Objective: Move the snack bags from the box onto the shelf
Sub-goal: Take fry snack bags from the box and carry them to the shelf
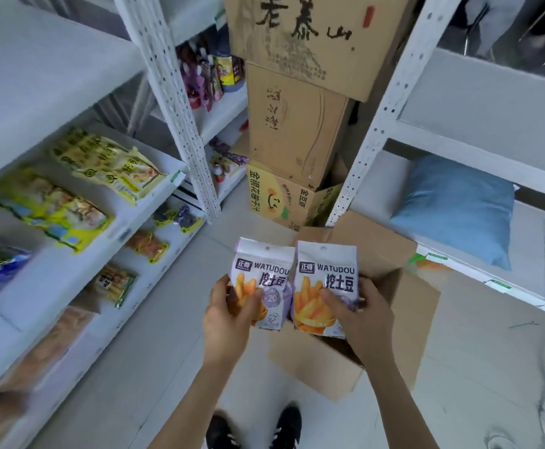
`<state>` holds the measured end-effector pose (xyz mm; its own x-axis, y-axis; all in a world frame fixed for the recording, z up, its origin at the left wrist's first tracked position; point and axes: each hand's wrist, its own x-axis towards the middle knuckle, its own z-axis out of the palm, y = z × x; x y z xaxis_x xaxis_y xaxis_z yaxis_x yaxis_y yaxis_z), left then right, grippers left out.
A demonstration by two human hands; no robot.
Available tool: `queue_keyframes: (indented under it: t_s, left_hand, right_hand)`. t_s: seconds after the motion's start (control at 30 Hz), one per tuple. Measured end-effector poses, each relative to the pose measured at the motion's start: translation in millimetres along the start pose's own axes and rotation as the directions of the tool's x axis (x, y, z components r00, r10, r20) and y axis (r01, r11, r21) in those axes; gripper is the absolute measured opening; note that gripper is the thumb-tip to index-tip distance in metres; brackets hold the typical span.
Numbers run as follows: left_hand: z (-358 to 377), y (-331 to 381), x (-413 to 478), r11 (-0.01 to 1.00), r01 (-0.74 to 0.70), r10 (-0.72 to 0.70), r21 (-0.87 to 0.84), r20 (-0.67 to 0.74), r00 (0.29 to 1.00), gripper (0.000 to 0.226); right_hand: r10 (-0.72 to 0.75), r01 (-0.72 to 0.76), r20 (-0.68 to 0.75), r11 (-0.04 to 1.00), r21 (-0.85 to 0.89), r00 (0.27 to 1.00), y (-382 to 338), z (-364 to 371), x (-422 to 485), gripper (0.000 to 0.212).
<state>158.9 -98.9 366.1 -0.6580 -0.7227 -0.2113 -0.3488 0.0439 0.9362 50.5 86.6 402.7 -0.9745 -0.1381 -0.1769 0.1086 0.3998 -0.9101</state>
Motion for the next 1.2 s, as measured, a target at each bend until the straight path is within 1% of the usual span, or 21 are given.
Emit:
queue_keyframes:
  t_s: [0.1, 0.17, 0.33, 0.37, 0.43, 0.47, 0.5, 0.63, 0.77, 0.83, 0.93, 1.07, 1.1, 1.17, 1.2]
  left_hand:
    - [-53.8, 11.2, -5.0, 1.000, -0.012, 0.012, 0.001, -0.085, 0.996, 0.032]
    - [-91.8, 18.6, -5.9, 1.000, -0.016, 0.013, -0.020, -0.152, 0.988, 0.028]
    - [-180.7, 28.0, -0.9, 0.998, -0.058, 0.046, -0.027, -0.328, 0.943, 0.047]
    - [-195.6, 30.4, -0.7, 0.998, -0.058, 0.043, -0.033, -0.360, 0.932, 0.045]
    - [-223.9, 35.8, 0.0, 0.997, -0.068, 0.047, -0.035, -0.424, 0.905, 0.032]
    - [-237.0, 38.4, 1.2, 0.997, -0.074, 0.049, -0.038, -0.459, 0.887, 0.028]
    - [-250.1, 40.4, 3.7, 0.996, -0.074, 0.044, -0.041, -0.494, 0.868, 0.029]
    - [-296.2, 45.6, 21.3, 0.996, -0.078, 0.031, -0.052, -0.605, 0.795, 0.045]
    - [-335.0, 54.3, 49.0, 0.991, -0.108, 0.027, -0.076, -0.685, 0.728, 0.043]
    - [-354.1, 58.3, 66.2, 0.990, -0.121, 0.027, -0.076, -0.732, 0.681, 0.042]
    - [-385.0, 64.4, 92.6, 0.989, -0.137, 0.031, -0.062, -0.809, 0.587, 0.043]
    - [-433.9, 73.1, 125.0, 0.993, -0.113, 0.029, -0.031, -0.870, 0.492, 0.038]
    - [-448.6, 73.0, 133.1, 0.995, -0.097, 0.025, -0.024, -0.881, 0.473, 0.040]
    - [-478.2, 72.3, 148.3, 0.998, -0.058, 0.025, -0.001, -0.900, 0.436, 0.051]
    - [-493.7, 71.0, 155.5, 0.999, -0.041, 0.029, 0.013, -0.906, 0.423, 0.051]
  right_hand:
    - [-0.083, 0.083, 0.056, 0.996, -0.014, 0.995, -32.2, 34.4, -18.9, 0.027]
    - [-0.111, 0.112, 0.099, 0.994, -0.011, 0.989, -54.4, 61.2, -30.7, 0.027]
    - [-0.218, 0.224, 0.232, 0.974, -0.001, 0.948, -114.9, 130.7, -55.0, 0.029]
    - [-0.241, 0.247, 0.260, 0.969, 0.011, 0.935, -125.9, 143.8, -58.6, 0.029]
    - [-0.282, 0.285, 0.308, 0.958, 0.036, 0.909, -146.7, 169.4, -64.7, 0.027]
    - [-0.297, 0.296, 0.329, 0.954, 0.052, 0.897, -157.2, 182.1, -67.4, 0.025]
    - [-0.311, 0.305, 0.350, 0.950, 0.073, 0.884, -167.0, 195.9, -69.1, 0.024]
    - [-0.371, 0.339, 0.431, 0.928, 0.153, 0.823, -203.0, 252.8, -68.6, 0.024]
    - [-0.420, 0.379, 0.496, 0.906, 0.187, 0.760, -239.0, 308.6, -56.4, 0.026]
    - [-0.442, 0.393, 0.530, 0.895, 0.210, 0.724, -258.6, 339.2, -48.5, 0.026]
    - [-0.497, 0.434, 0.557, 0.865, 0.253, 0.665, -290.6, 388.1, -39.1, 0.026]
    - [-0.552, 0.496, 0.588, 0.824, 0.275, 0.591, -334.8, 455.7, -36.4, 0.031]
    - [-0.563, 0.508, 0.596, 0.814, 0.281, 0.573, -344.9, 473.5, -37.1, 0.032]
    - [-0.582, 0.532, 0.616, 0.795, 0.292, 0.531, -365.3, 506.7, -42.5, 0.031]
    - [-0.588, 0.543, 0.625, 0.787, 0.293, 0.514, -374.5, 523.6, -45.3, 0.030]
